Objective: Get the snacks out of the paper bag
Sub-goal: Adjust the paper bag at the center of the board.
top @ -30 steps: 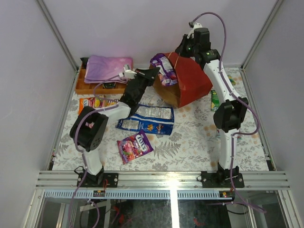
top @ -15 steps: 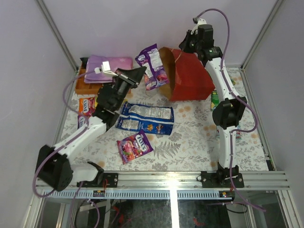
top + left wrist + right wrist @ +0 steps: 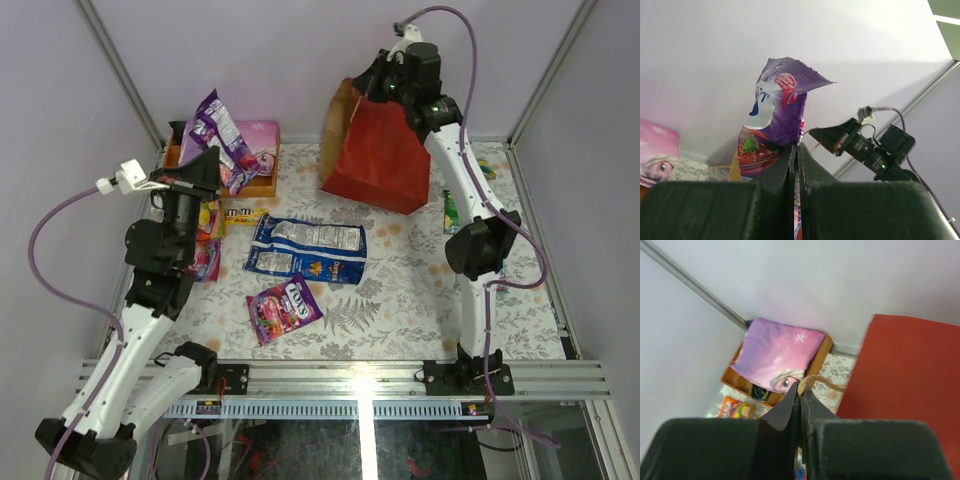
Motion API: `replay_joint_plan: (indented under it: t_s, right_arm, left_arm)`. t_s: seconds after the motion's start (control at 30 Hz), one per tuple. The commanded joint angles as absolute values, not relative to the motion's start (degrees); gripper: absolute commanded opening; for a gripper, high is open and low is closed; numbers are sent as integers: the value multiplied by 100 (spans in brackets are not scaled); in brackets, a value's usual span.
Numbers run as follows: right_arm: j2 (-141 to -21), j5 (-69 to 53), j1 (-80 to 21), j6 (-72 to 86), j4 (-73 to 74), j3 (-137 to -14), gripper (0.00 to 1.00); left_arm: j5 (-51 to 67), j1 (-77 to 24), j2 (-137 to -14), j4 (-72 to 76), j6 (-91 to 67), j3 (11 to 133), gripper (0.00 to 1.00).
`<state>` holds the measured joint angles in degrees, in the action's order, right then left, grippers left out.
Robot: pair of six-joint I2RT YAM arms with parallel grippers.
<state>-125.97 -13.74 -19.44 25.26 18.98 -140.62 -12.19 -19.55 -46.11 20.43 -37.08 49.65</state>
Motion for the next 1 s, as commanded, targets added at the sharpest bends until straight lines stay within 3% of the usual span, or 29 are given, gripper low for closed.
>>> replay_joint_plan:
  t_s: [0.0,0.23,0.57,0.97]
  right_arm:
    - [-12333,-1750,-602,3850,1003,-13357,0]
    - [-13340,-2578,35,4314,1004,-13305,0]
    - [-12665,-2712,44,3848,702,-12155,0]
    - [-12394,-2847,52,3459,1196,-12460,3]
  left_arm:
    - [-1603,-1916,-4231,1807,-3108,5147,0]
    - [-887,-1916,-4570,1779,-3067,5477,0]
    - [214,-1920,-5727,2173,-3074,5618,0]
    - [1723,-1374,-8397,2904,-3408,6161,0]
